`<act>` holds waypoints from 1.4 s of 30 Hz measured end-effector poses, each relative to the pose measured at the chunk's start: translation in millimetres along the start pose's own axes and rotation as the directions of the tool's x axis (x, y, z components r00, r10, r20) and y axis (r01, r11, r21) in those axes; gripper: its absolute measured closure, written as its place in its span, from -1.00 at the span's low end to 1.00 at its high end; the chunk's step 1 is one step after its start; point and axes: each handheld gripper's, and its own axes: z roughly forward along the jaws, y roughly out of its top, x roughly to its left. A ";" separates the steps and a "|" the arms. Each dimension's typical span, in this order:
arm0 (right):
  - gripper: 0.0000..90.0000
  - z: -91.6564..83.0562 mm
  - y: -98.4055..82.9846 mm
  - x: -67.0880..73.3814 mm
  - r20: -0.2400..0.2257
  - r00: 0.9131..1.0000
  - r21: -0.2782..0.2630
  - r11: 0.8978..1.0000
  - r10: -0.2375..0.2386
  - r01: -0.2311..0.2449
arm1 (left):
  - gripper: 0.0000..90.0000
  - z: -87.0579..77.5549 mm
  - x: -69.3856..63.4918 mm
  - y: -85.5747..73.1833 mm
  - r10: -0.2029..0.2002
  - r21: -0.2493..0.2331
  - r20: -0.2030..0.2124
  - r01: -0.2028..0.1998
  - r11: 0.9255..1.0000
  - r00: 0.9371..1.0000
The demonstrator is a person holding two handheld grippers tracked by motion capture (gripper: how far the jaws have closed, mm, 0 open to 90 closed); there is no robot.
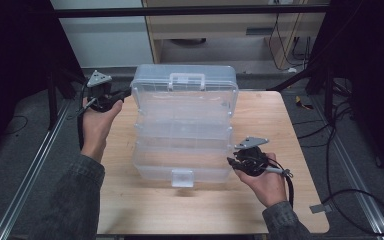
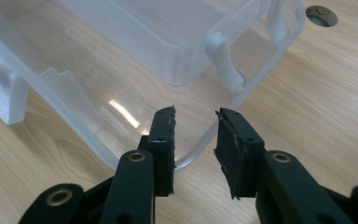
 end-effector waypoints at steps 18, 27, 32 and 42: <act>0.49 -0.1 0.1 0.1 -0.002 1.000 0.001 1.000 -0.003 0.003 | 0.95 9.6 5.4 6.5 -0.013 0.011 0.000 0.013 1.000 1.000; 0.49 -0.2 -0.2 -0.5 -0.002 1.000 0.000 1.000 -0.004 0.004 | 0.95 13.6 7.2 9.1 -0.014 0.017 -0.002 0.014 1.000 1.000; 0.49 -0.3 -0.4 -0.6 -0.003 1.000 -0.001 1.000 -0.002 0.002 | 0.95 15.8 8.2 9.9 -0.015 0.015 -0.003 0.015 1.000 1.000; 0.49 -0.2 -0.6 -0.7 -0.004 1.000 -0.003 1.000 0.000 0.000 | 0.96 19.8 10.9 11.0 -0.024 0.015 0.000 0.024 1.000 1.000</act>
